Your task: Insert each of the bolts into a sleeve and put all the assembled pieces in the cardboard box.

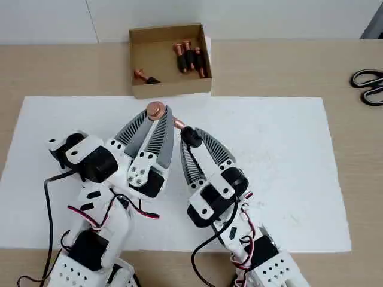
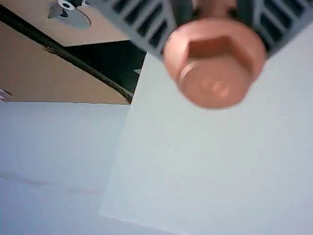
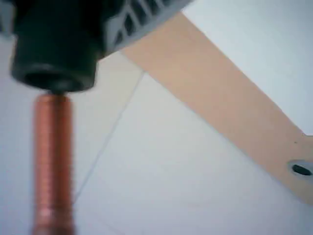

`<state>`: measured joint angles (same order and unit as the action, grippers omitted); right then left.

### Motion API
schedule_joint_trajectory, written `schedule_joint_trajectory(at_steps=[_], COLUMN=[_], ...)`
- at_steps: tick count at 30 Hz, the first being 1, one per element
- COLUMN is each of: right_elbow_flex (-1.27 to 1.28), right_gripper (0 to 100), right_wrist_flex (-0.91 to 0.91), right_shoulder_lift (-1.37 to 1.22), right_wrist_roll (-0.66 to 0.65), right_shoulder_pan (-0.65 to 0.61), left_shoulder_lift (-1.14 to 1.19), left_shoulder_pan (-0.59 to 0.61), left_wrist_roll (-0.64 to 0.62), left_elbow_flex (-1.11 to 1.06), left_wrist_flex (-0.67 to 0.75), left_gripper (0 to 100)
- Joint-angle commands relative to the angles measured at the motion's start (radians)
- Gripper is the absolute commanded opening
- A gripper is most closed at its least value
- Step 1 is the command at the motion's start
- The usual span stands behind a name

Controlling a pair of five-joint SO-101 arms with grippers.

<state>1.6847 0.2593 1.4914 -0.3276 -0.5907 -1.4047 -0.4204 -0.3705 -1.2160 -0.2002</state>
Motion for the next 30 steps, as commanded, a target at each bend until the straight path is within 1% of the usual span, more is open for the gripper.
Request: schedule_joint_trajectory(at_steps=[1, 7, 11, 16, 21, 30], right_elbow_flex=[0.005, 0.005, 0.005, 0.005, 0.005, -0.005], right_gripper=[0.4, 0.4, 0.4, 0.4, 0.4, 0.4], right_wrist_flex=[0.031, 0.033, 0.033, 0.033, 0.033, 0.033], right_shoulder_lift=[0.012, 0.012, 0.012, 0.012, 0.012, 0.012], right_wrist_roll=[-0.002, 0.002, 0.002, 0.002, 0.002, 0.002], right_shoulder_pan=[0.010, 0.007, 0.007, 0.008, 0.010, 0.012], left_shoulder_lift=[-0.017, -0.017, -0.017, -0.017, -0.017, -0.017], left_shoulder_pan=[-0.002, -0.009, -0.031, -0.028, -0.035, -0.037], left_wrist_roll=[0.005, 0.002, -0.037, -0.040, -0.040, -0.035], left_elbow_flex=[0.008, 0.008, 0.041, 0.087, 0.041, -0.044], left_wrist_flex=[0.017, 0.017, 0.015, -0.051, -0.135, -0.140], left_gripper=[1, 1, 1, 1, 1, 1])
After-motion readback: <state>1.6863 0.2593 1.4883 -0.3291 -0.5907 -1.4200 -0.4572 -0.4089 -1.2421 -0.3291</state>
